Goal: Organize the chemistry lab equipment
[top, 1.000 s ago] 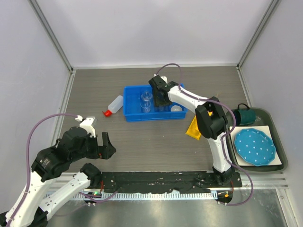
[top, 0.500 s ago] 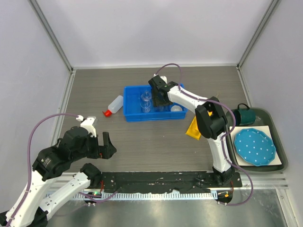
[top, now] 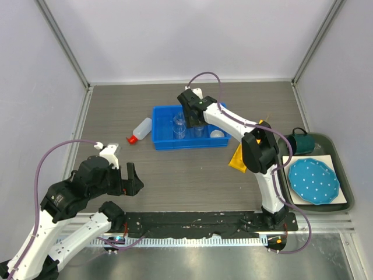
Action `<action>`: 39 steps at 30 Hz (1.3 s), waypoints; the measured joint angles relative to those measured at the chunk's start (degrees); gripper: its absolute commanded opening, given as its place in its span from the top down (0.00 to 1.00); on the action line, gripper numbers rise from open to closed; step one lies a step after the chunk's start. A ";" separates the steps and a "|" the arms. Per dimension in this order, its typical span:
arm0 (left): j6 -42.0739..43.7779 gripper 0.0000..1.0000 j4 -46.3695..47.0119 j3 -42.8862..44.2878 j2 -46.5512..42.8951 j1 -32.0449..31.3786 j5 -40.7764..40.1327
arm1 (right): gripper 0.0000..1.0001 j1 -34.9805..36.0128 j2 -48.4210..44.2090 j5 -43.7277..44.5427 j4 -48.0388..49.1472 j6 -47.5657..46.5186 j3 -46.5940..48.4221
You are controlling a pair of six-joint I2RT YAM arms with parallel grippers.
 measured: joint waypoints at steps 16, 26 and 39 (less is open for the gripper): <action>2.78 0.00 0.09 3.87 6.69 0.00 -1.55 | 0.31 13.31 -12.63 9.94 -6.78 -1.95 16.37; 12.92 0.00 2.51 16.96 28.89 0.00 -10.12 | 0.31 28.11 -22.58 12.72 -6.27 -2.36 9.99; 28.41 0.00 14.67 18.23 46.25 10.01 -13.31 | 0.31 31.34 -46.73 15.08 -0.13 1.27 -16.85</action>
